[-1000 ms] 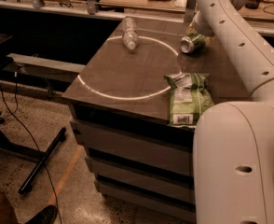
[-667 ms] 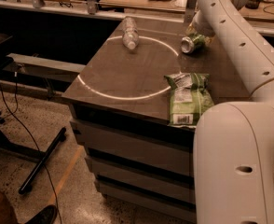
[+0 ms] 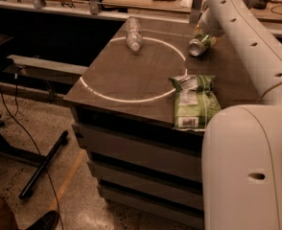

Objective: Place green can upright

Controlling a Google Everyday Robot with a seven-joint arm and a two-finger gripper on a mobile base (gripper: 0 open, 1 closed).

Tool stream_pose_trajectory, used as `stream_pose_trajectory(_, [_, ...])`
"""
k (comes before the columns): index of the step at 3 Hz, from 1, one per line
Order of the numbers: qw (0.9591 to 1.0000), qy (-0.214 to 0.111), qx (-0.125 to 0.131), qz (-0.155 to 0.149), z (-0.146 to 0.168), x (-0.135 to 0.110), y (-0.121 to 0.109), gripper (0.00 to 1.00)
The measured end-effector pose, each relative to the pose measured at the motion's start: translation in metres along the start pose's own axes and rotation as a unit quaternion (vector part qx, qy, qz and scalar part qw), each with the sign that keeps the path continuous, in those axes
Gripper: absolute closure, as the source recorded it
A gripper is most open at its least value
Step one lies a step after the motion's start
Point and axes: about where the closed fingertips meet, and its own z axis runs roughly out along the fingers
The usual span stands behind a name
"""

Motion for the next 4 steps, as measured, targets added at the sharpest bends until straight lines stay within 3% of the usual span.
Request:
stream_pose_trajectory(1, [1.0,0.002,0.008,-0.002,-0.004,0.002,-0.004,1.0])
stream_pose_trajectory(2, [0.9992,0.012,0.038,0.005,-0.023,0.012,-0.01,1.0])
stream_pose_trajectory(3, [0.996,0.021,0.085,0.014,-0.054,0.023,-0.015,1.0])
stream_pose_trajectory(4, [0.9893,0.026,0.14,0.031,-0.089,0.029,-0.013,1.0])
